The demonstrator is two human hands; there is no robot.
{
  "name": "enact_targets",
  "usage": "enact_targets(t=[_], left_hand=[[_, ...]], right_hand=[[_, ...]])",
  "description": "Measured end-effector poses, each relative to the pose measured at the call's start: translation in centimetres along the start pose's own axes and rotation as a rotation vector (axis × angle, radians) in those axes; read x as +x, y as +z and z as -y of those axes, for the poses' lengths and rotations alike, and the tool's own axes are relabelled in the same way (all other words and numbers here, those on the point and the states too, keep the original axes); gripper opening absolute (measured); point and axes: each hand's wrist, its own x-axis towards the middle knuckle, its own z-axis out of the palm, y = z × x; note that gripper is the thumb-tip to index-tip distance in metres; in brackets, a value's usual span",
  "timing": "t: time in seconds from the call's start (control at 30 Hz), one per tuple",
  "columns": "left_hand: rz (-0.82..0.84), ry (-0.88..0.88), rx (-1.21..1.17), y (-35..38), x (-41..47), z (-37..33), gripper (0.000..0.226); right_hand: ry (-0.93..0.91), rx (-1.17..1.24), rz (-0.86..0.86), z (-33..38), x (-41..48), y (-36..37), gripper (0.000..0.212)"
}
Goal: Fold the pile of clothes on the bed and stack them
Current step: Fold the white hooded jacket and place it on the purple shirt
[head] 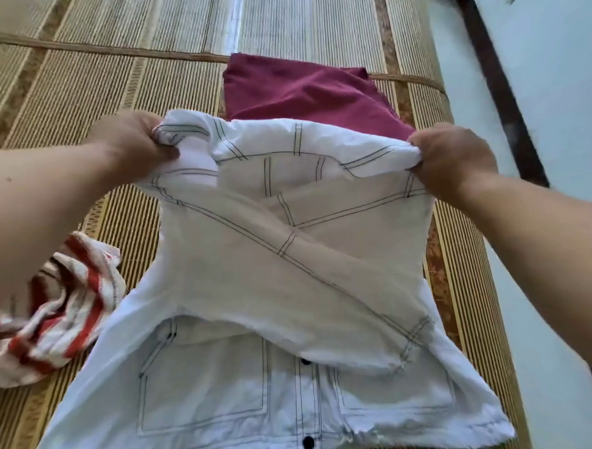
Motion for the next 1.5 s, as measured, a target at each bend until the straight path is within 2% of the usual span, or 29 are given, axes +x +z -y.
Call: enact_targets(t=[0.13,0.27,0.33,0.4,0.5,0.57,0.63,0.67,0.7,0.73,0.8,0.83,0.87,0.9,0.93,0.97,1.03,1.07,1.17,1.27,1.33,1.4,1.47,1.5], left_hand=[[-0.153,0.179,0.076,-2.3,-0.5,-0.9,0.008],[-0.254,0.462,0.212,-3.0,-4.7,0.2,0.015],[-0.21,0.605,0.233,-3.0,-7.9,1.5,0.022],[-0.093,0.735,0.267,-2.6,-11.3,3.0,0.03],[0.055,0.845,0.328,-0.2,-16.1,5.4,0.039],[0.198,0.771,0.443,2.7,-18.9,7.0,0.032],[0.491,0.585,0.66,5.7,-21.0,8.0,0.041],[0.597,0.508,0.706,6.9,-22.0,8.4,0.042],[0.611,0.471,0.678,7.5,-22.6,8.1,0.039],[0.542,0.504,0.603,7.8,-22.7,7.6,0.034],[0.267,0.68,0.394,8.5,-21.9,6.2,0.029],[0.101,0.737,0.323,8.9,-21.0,5.2,0.031],[0.006,0.745,0.293,9.2,-19.9,4.1,0.034],[-0.066,0.727,0.281,9.6,-18.8,3.2,0.039],[-0.066,0.66,0.288,9.9,-17.5,2.3,0.049],[-0.005,0.563,0.308,10.2,-16.2,1.7,0.065],[0.232,0.358,0.411,10.7,-13.7,1.6,0.112],[0.34,0.305,0.499,11.3,-12.9,2.3,0.128],[0.576,0.262,0.648,12.8,-13.3,5.7,0.142],[0.635,0.187,0.592,13.3,-14.9,8.4,0.143],[0.586,0.198,0.504,12.9,-15.4,8.7,0.136],[0.4,0.19,0.25,11.9,-15.9,8.9,0.112],[0.127,0.05,0.006,10.7,-16.6,9.7,0.086],[0.038,-0.067,-0.035,10.2,-17.0,10.4,0.081]], right_hand=[[-0.027,-0.032,-0.165,-0.4,-1.4,-2.4,0.011],[-0.102,0.02,-0.252,-0.2,-6.3,-3.6,0.011],[-0.18,0.018,-0.287,0.2,-9.6,-3.3,0.015],[-0.267,0.014,-0.289,0.6,-13.1,-2.3,0.023],[-0.34,0.005,-0.203,1.5,-18.8,0.7,0.027],[-0.271,0.016,0.025,2.8,-22.4,3.3,0.039],[-0.113,0.015,0.379,4.4,-25.2,6.0,0.059],[-0.043,0.018,0.455,5.0,-26.3,7.2,0.061],[0.013,0.045,0.483,5.9,-26.8,7.7,0.058],[0.041,0.085,0.413,6.8,-26.9,8.0,0.05],[0.124,0.213,0.121,8.4,-26.1,8.5,0.035],[0.166,0.266,-0.043,9.3,-25.2,8.6,0.033],[0.203,0.321,-0.13,10.3,-23.8,8.5,0.035],[0.242,0.366,-0.145,11.2,-22.4,8.6,0.04],[0.283,0.396,-0.086,12.0,-20.9,8.8,0.047],[0.318,0.401,0.036,12.6,-19.6,9.2,0.059],[0.33,0.365,0.321,12.7,-17.8,10.8,0.099],[0.32,0.346,0.454,12.5,-17.4,11.7,0.115],[0.23,0.219,0.744,10.2,-18.0,13.8,0.133],[0.203,0.156,0.773,8.8,-18.5,13.9,0.133],[0.204,0.131,0.784,9.1,-18.3,13.4,0.134],[0.242,0.155,0.809,9.9,-18.0,12.8,0.137],[0.31,0.241,0.786,11.2,-17.8,12.2,0.135],[0.337,0.28,0.74,12.1,-17.8,11.9,0.13]])
